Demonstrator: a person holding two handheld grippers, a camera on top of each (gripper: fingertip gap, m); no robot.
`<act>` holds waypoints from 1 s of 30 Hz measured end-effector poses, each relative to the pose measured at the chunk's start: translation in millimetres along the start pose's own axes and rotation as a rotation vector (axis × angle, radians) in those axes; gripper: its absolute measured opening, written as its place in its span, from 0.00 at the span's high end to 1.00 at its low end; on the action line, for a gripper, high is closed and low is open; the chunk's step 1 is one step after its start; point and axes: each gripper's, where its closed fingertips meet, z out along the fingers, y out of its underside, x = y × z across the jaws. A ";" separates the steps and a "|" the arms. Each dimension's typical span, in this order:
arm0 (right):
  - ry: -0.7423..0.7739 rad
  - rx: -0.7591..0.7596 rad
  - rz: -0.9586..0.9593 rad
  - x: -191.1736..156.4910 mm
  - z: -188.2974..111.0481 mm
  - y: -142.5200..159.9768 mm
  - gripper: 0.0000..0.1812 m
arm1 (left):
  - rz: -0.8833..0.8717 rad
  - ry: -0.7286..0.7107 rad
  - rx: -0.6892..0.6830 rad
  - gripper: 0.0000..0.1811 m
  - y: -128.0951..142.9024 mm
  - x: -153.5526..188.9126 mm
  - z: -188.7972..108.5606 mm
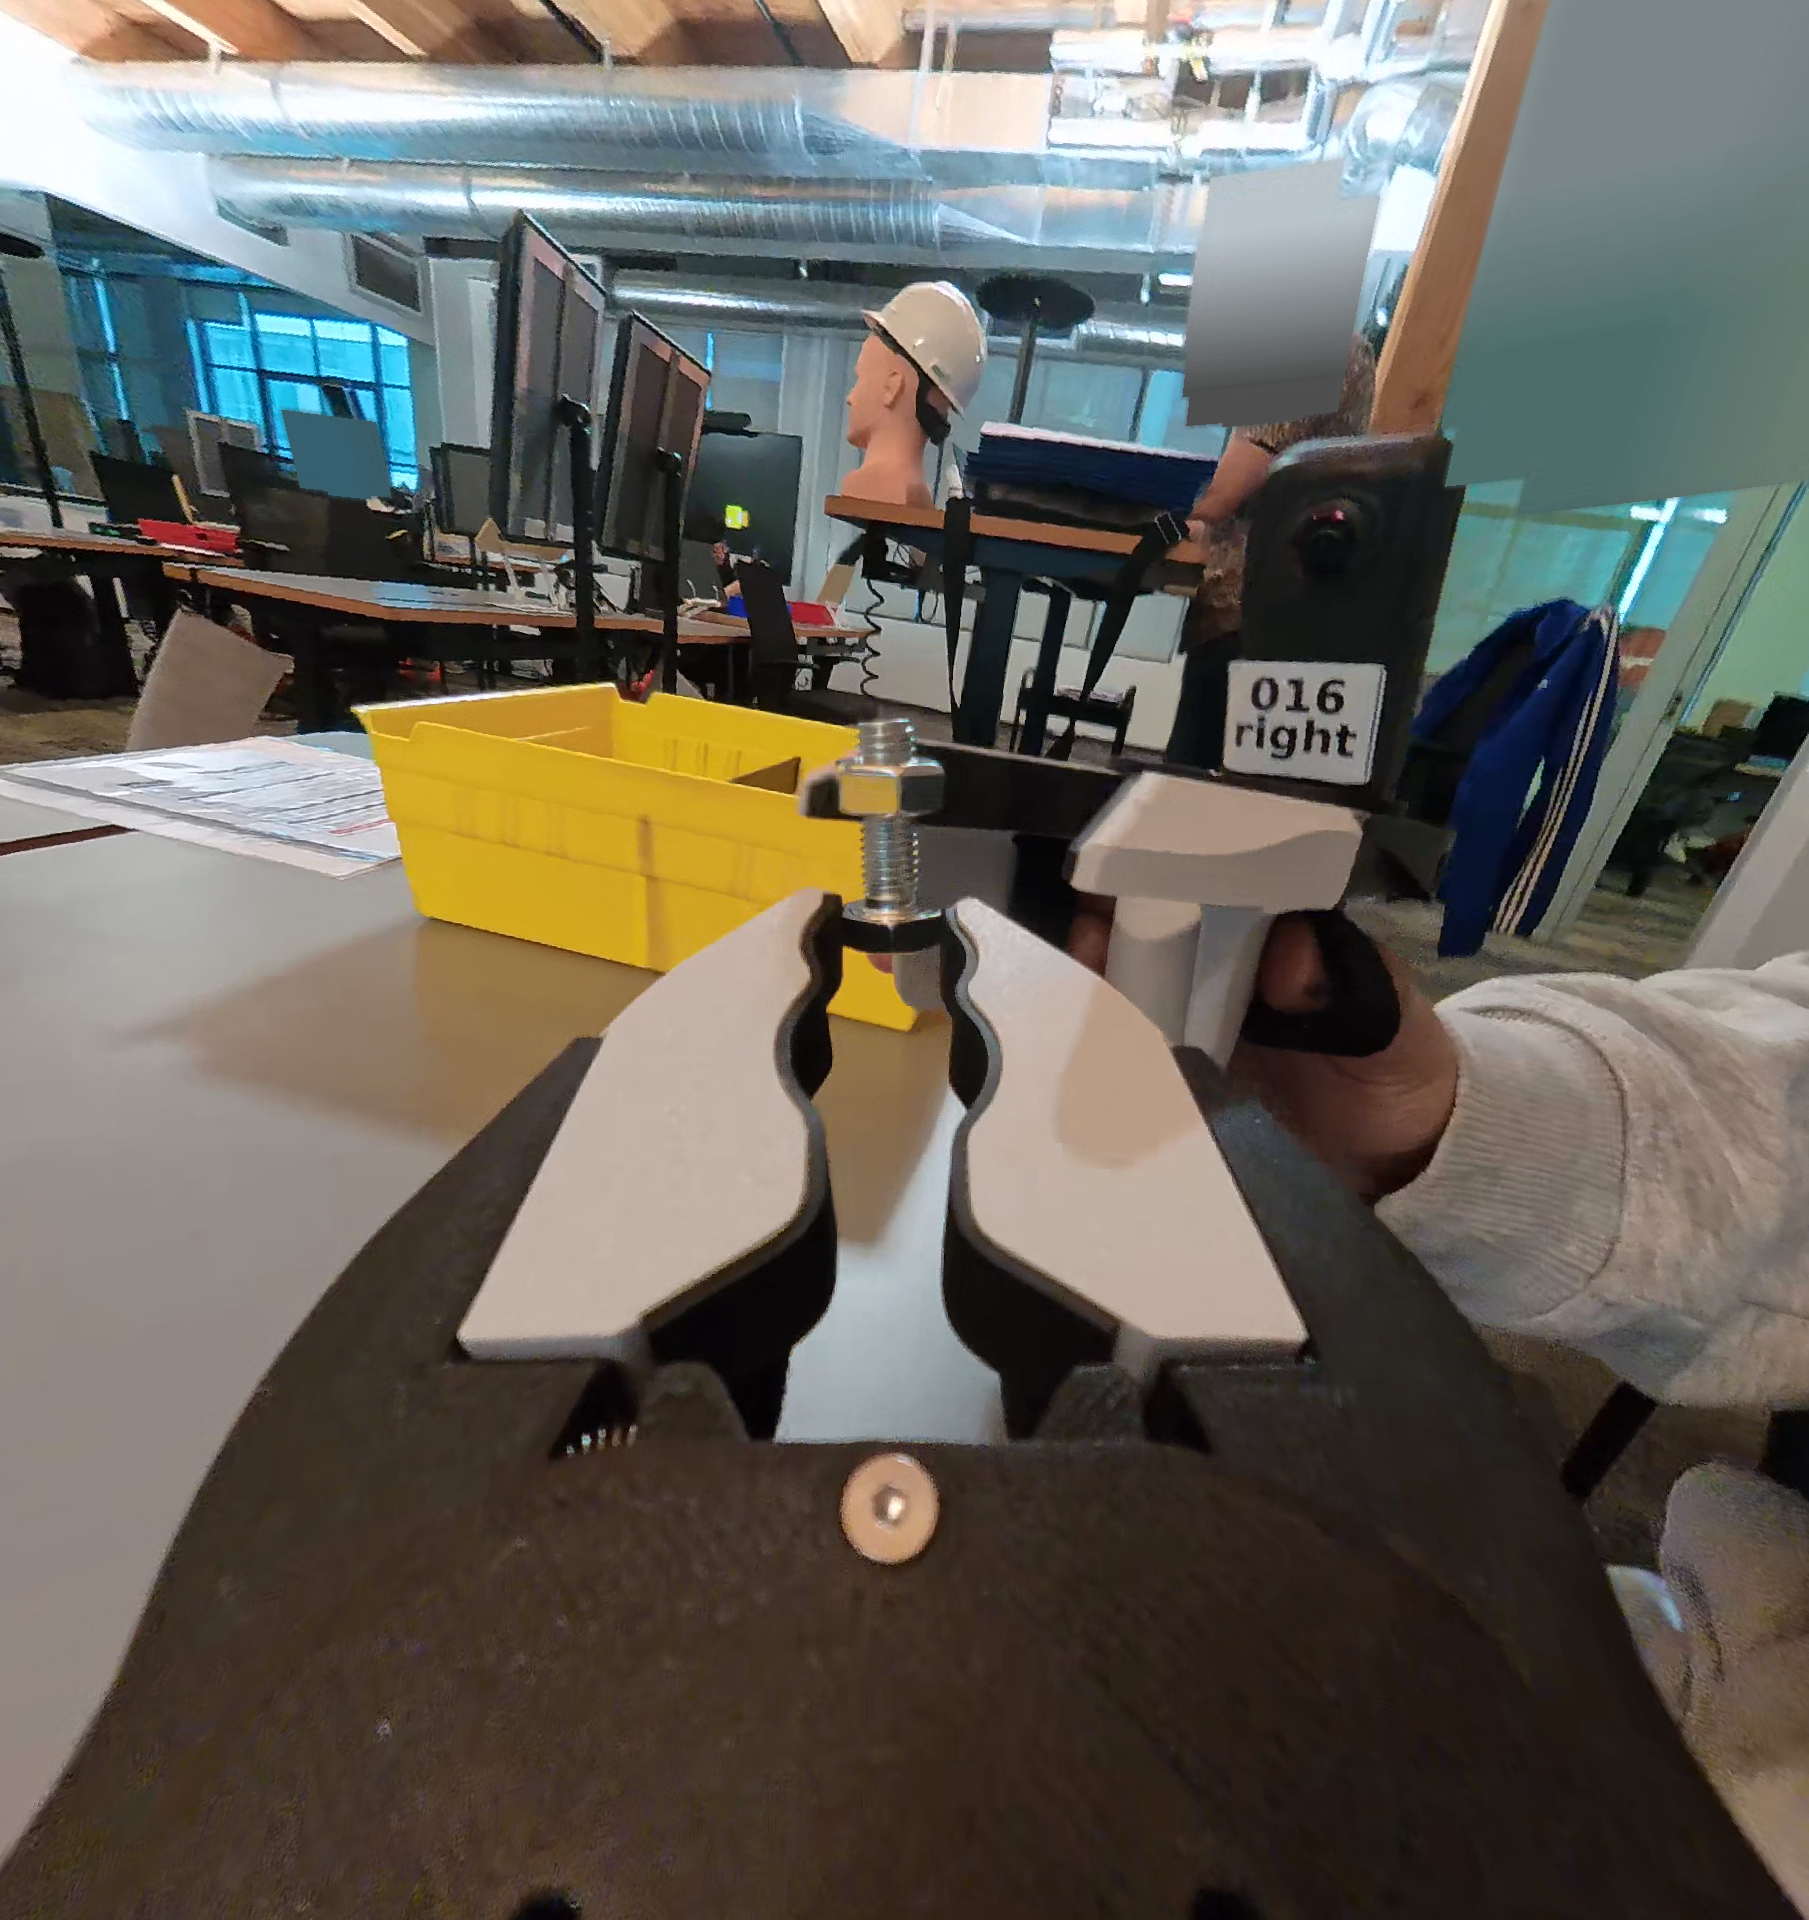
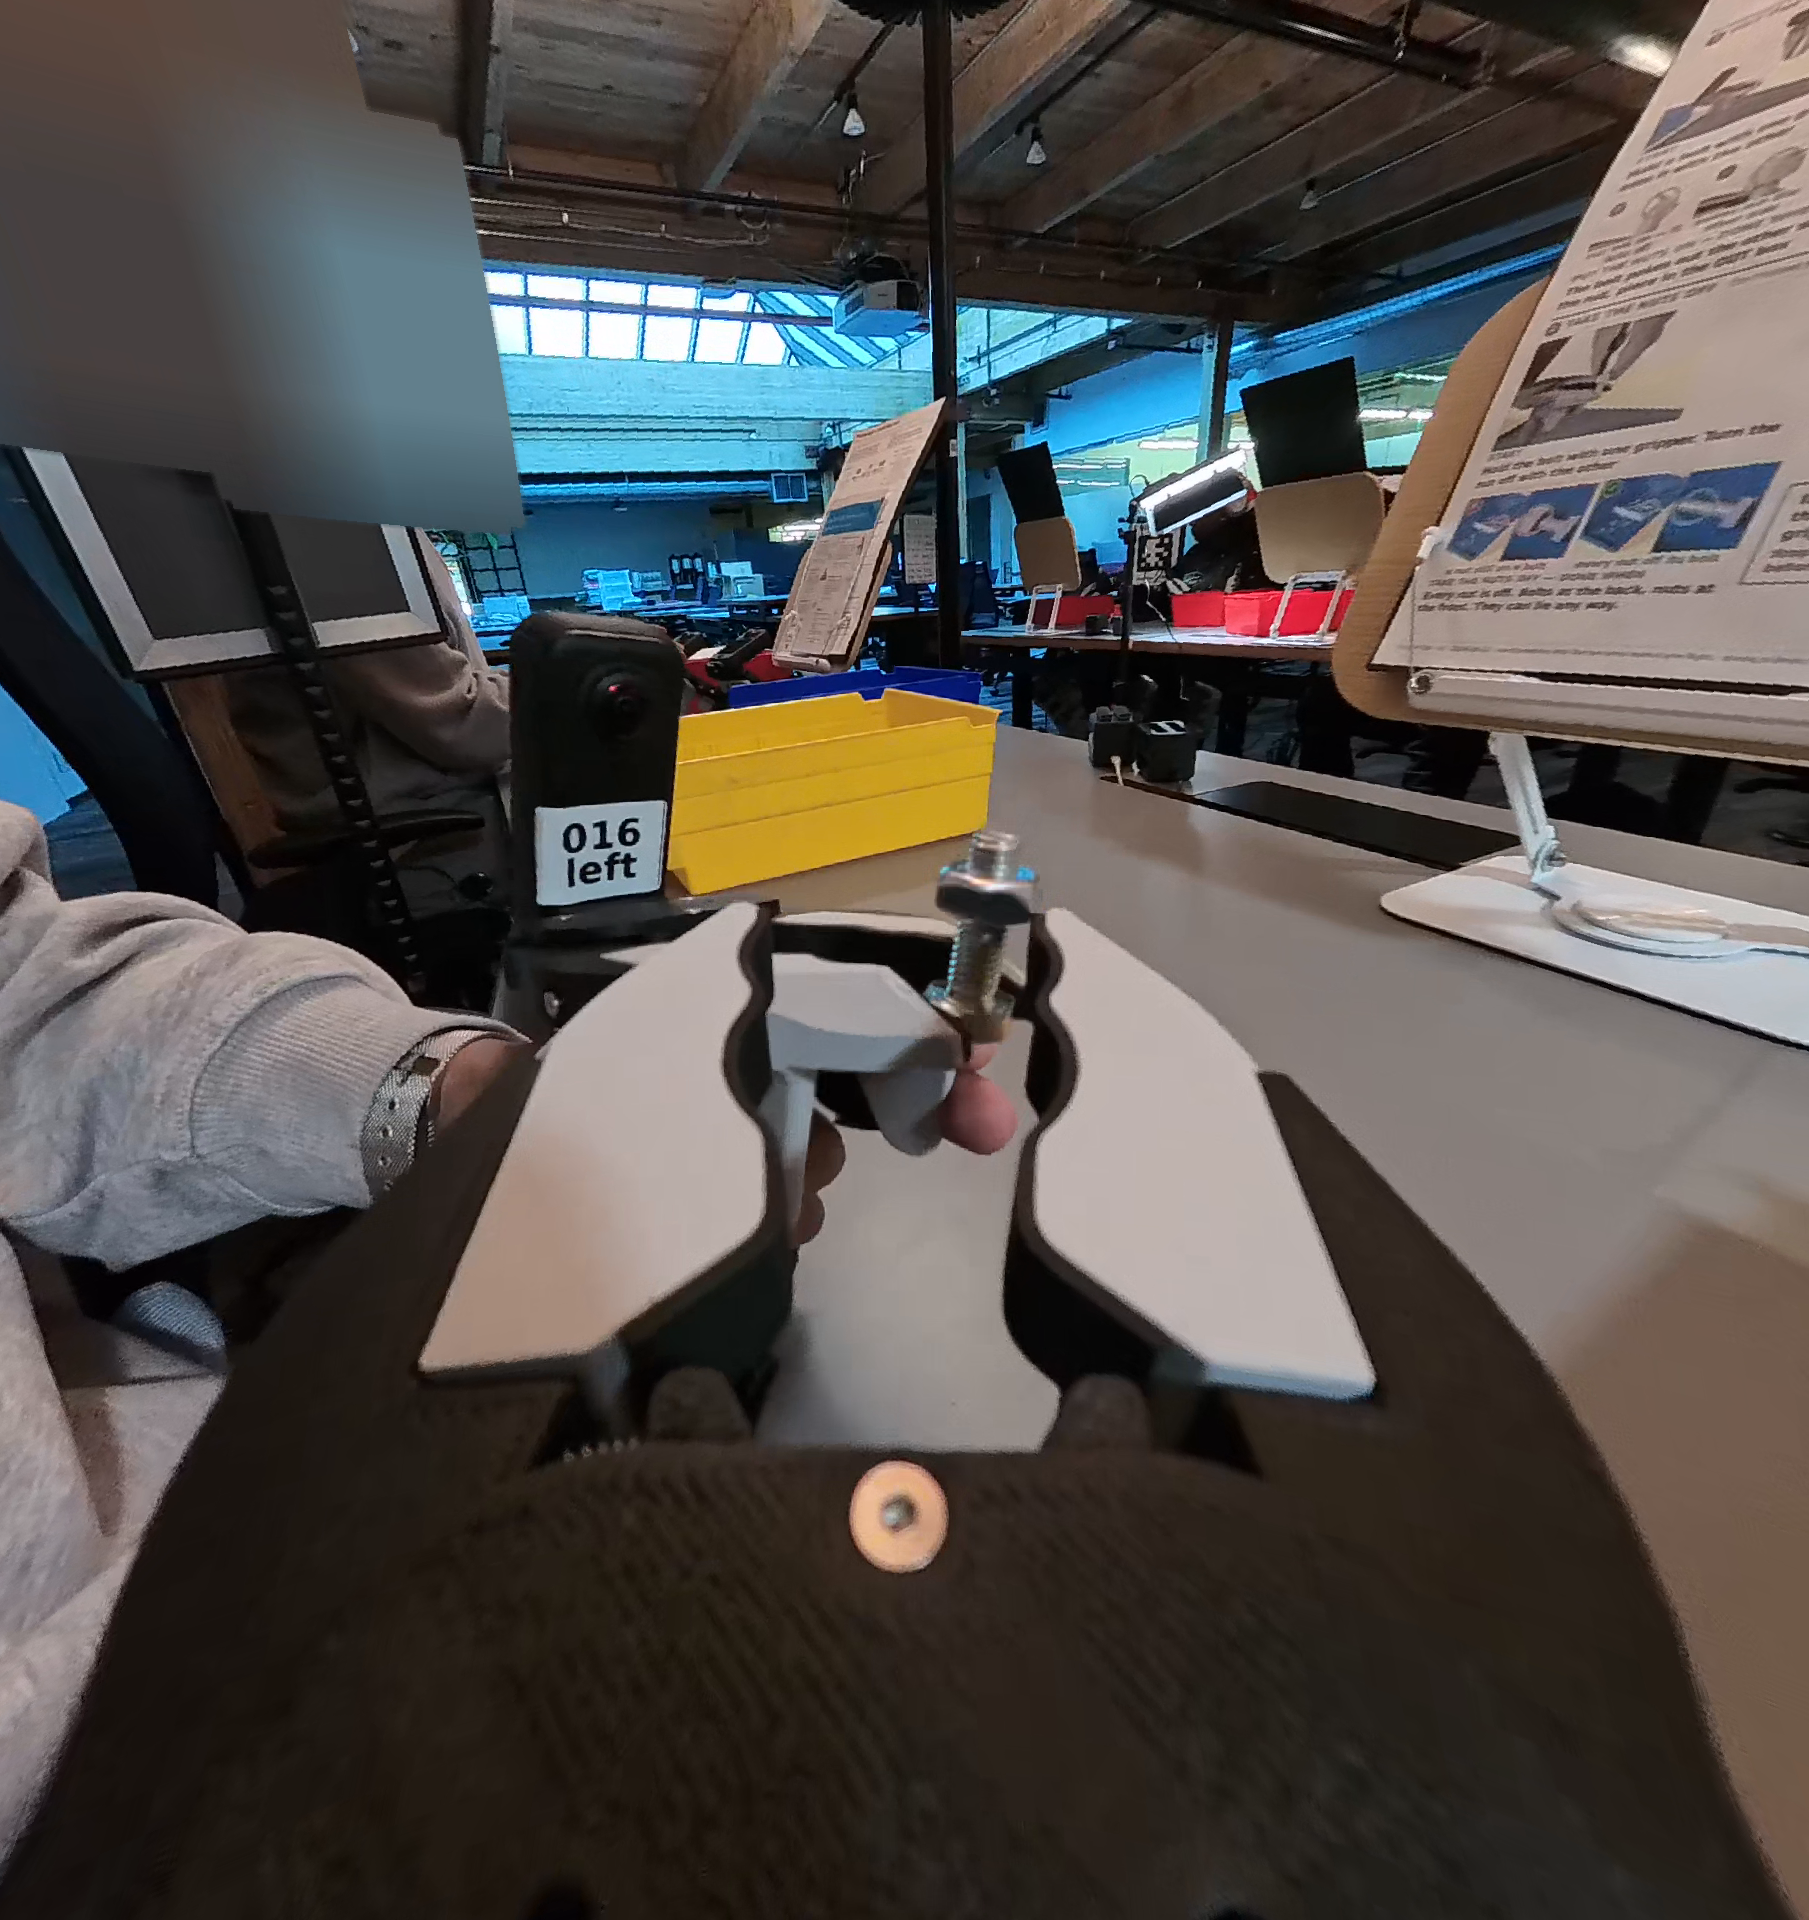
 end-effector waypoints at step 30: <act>-0.038 -0.029 -0.031 -13.4 11.2 9.9 0.61 | 0.033 0.026 -0.034 0.90 8.3 12.3 4.5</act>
